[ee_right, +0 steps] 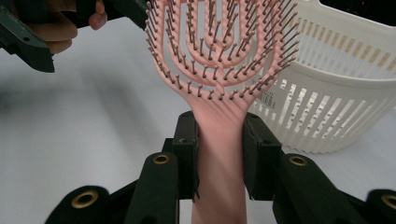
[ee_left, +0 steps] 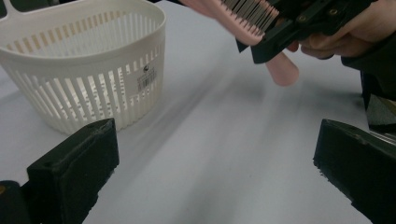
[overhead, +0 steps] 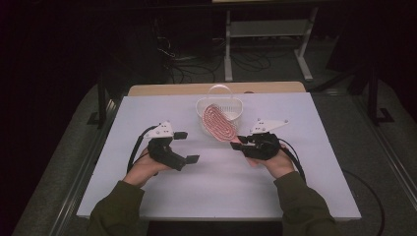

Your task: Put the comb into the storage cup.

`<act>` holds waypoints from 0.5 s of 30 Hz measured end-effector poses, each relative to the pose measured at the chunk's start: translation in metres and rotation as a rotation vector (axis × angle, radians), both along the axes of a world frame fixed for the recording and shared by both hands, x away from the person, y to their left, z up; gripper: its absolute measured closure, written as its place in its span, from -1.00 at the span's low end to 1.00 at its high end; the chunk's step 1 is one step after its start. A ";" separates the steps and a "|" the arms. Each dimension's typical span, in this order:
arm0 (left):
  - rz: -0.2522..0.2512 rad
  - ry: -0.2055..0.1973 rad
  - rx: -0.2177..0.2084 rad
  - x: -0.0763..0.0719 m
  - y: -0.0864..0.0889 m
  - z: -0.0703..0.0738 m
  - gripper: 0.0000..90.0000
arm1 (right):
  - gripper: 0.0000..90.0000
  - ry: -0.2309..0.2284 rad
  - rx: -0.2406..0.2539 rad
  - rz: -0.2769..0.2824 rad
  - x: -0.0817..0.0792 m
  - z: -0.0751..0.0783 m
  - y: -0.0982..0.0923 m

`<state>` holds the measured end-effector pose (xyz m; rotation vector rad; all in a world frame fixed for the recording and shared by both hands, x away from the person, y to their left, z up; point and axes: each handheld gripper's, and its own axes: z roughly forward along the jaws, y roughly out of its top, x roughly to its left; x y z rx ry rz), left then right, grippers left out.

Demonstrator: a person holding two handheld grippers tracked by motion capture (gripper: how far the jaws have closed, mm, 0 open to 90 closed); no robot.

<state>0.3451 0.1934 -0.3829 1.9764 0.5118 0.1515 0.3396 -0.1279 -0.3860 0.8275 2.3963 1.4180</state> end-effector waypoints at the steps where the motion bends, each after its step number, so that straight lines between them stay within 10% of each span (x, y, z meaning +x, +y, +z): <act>1: -0.003 -0.002 -0.003 0.001 -0.001 0.001 -1.00 | 0.53 0.005 0.003 -0.002 0.001 0.000 0.002; 15: -0.017 -0.015 -0.038 0.009 -0.025 0.010 -1.00 | 0.53 -0.020 -0.001 -0.012 -0.002 0.001 0.001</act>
